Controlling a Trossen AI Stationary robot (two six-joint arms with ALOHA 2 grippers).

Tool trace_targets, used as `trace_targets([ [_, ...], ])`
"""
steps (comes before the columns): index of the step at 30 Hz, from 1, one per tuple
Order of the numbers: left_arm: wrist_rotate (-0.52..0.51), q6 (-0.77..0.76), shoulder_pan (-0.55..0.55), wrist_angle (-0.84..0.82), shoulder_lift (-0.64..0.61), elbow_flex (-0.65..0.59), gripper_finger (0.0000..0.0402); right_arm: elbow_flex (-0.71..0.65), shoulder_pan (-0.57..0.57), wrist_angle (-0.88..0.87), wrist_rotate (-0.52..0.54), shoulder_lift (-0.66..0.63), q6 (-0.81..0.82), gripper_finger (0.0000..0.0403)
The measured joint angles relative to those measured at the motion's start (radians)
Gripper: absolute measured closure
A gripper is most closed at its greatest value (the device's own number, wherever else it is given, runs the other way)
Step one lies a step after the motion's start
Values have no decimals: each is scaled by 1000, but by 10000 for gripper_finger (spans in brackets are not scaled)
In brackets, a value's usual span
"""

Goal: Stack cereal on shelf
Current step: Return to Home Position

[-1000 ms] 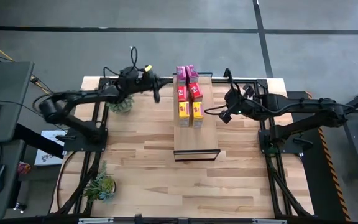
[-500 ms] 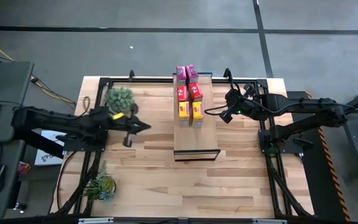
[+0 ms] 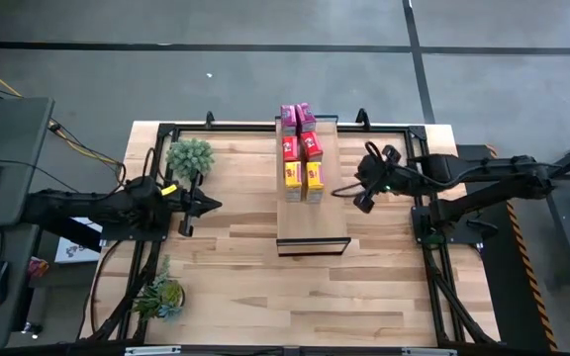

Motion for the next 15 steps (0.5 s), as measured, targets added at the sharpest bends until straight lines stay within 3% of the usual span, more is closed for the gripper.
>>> trace_targets([
  [3, 0, 6, -2, 5, -13, 0, 402, -71, 55, 72, 2, -70, 19, 401],
  [7, -28, -24, -2, 13, -13, 0, 401, -287, 99, 281, -45, -236, 17, 402],
  [15, -41, -36, -2, -12, -13, 0, 401, -695, 6, 759, -252, -597, -133, 402],
])
